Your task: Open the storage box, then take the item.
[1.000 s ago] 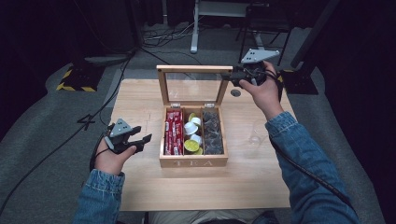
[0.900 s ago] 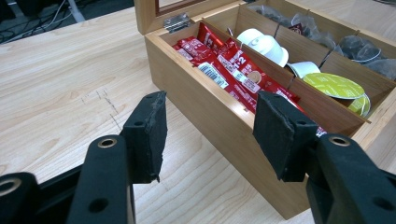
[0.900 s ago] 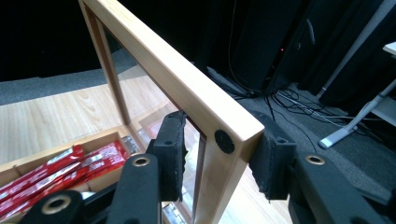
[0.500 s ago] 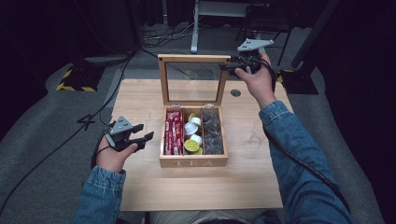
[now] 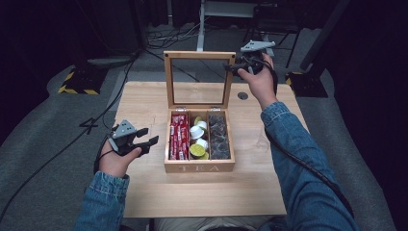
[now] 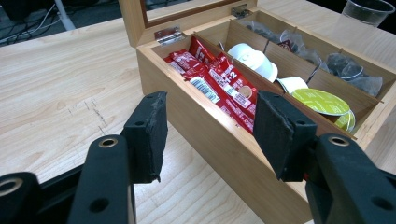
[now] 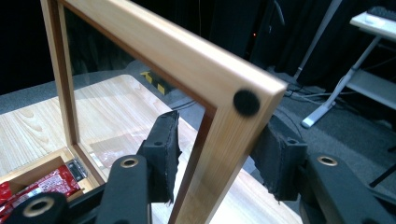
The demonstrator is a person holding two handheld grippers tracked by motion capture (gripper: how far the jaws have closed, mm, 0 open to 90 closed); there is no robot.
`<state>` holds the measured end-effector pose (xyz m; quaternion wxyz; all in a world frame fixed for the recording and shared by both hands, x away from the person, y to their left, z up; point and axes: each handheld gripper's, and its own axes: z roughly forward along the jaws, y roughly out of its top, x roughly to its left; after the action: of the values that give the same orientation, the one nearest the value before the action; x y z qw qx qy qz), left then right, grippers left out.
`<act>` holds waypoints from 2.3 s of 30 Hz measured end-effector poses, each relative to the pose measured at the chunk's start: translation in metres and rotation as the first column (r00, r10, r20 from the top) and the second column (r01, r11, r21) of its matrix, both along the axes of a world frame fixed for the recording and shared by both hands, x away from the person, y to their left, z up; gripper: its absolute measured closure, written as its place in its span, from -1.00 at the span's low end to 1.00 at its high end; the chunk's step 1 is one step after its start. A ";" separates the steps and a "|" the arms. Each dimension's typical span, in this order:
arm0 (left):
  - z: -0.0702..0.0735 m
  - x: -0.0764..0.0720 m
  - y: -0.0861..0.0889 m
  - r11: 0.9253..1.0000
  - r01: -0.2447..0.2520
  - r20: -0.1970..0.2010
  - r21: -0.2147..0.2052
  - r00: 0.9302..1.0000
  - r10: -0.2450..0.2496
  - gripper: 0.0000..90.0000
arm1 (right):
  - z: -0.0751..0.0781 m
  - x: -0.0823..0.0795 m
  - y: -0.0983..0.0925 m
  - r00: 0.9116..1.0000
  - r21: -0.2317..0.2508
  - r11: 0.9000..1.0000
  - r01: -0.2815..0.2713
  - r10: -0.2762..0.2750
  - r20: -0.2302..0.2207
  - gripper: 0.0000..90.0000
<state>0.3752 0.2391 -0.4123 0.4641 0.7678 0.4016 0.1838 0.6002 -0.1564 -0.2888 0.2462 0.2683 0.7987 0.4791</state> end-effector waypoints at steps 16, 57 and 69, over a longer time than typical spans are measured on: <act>-0.003 0.000 0.001 1.000 0.000 -0.016 0.002 1.000 0.000 -0.02 | -0.029 0.018 0.005 0.997 -0.013 0.999 0.052 -0.052 -0.058 0.11; -0.010 0.000 -0.001 0.997 0.037 -0.084 0.070 0.996 -0.031 -0.14 | -0.003 -0.070 -0.039 0.989 0.037 0.995 -0.094 0.097 -0.110 -0.12; -0.031 -0.004 0.002 0.993 0.018 -0.165 0.113 0.986 0.001 -0.20 | -0.040 -0.102 -0.027 0.964 0.014 0.984 -0.175 0.174 -0.199 -0.08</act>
<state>0.3712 0.2412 -0.4432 0.3855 0.8072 0.4244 0.1403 0.4980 -0.1831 -0.3293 0.1221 0.2432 0.8408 0.4681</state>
